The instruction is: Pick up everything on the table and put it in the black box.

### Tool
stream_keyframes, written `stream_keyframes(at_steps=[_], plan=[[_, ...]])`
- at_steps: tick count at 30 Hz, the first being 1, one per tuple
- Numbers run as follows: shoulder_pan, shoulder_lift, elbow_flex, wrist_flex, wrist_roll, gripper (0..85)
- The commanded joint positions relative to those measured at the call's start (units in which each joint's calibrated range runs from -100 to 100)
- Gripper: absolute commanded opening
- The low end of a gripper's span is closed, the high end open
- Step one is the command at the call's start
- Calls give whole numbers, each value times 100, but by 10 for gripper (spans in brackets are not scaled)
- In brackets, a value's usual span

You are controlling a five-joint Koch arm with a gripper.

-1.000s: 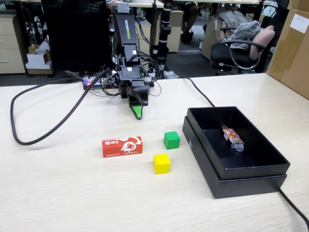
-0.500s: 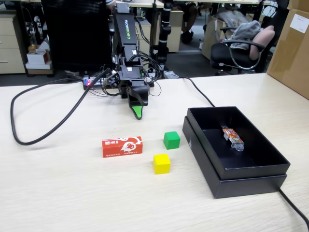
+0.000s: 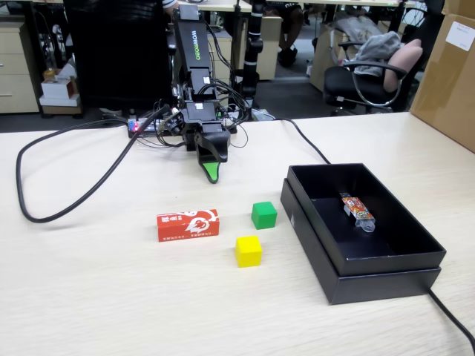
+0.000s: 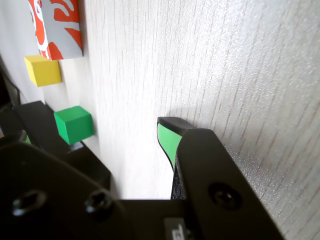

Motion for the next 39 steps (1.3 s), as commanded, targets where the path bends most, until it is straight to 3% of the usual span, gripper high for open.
stream_keyframes(at_steps=[1, 22, 25, 29, 35, 39], plan=[[0, 40, -131, -74, 5, 487], [-34, -29, 277, -143, -44, 483], [-34, -29, 1356, -1257, 10, 480], [190, 17, 3731, -3685, 376, 476], [493, 1084, 5998, -5257, 767, 476], [484, 2472, 7185, -5465, 767, 475]])
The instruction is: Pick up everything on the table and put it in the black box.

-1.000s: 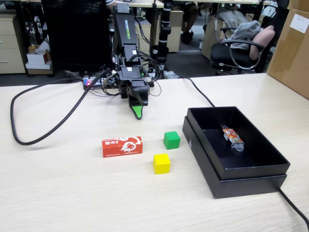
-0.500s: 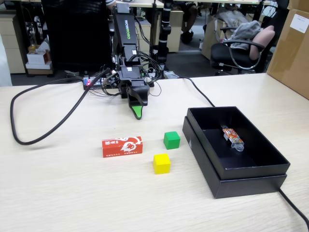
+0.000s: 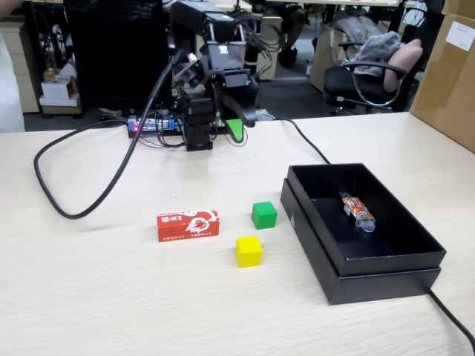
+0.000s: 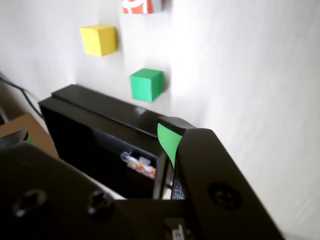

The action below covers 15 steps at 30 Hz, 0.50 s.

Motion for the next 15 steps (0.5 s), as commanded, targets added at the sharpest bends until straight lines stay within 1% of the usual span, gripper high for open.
stream_keyframes(at_steps=[1, 2, 3, 9, 15], plan=[[-15, 1135, 964, -21, 5, 473], [-20, 1376, 1091, -29, 0, 472], [-15, 1995, 1263, -29, -39, 445], [-59, 3521, 1716, -29, -103, 449], [-63, 4657, 2215, -21, -112, 451]])
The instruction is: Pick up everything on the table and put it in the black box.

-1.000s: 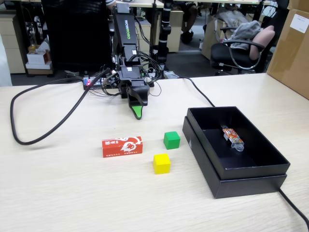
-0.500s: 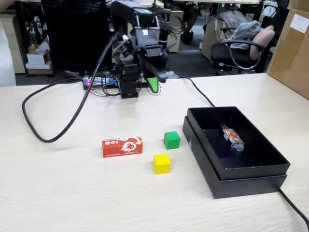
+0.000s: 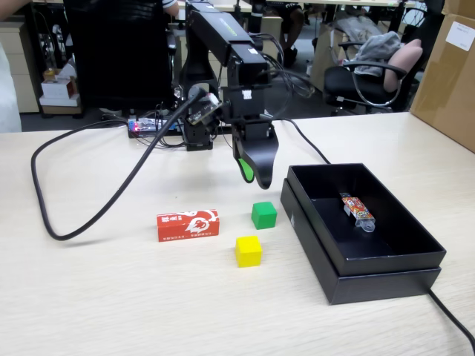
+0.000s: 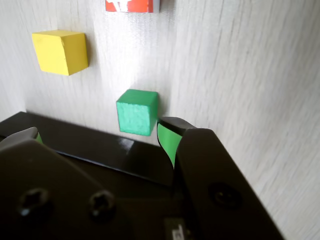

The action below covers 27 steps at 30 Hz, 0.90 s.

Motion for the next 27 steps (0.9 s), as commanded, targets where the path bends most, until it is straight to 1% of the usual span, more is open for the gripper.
stream_keyframes(at_steps=[1, 6, 12, 21, 27], plan=[[10, 372, 571, -4, -29, 451], [59, 1072, 770, -4, -29, 449], [147, 1382, 652, -4, -5, 451], [132, 2151, 1051, 22, 0, 448], [142, 2288, 1196, 117, 0, 419]])
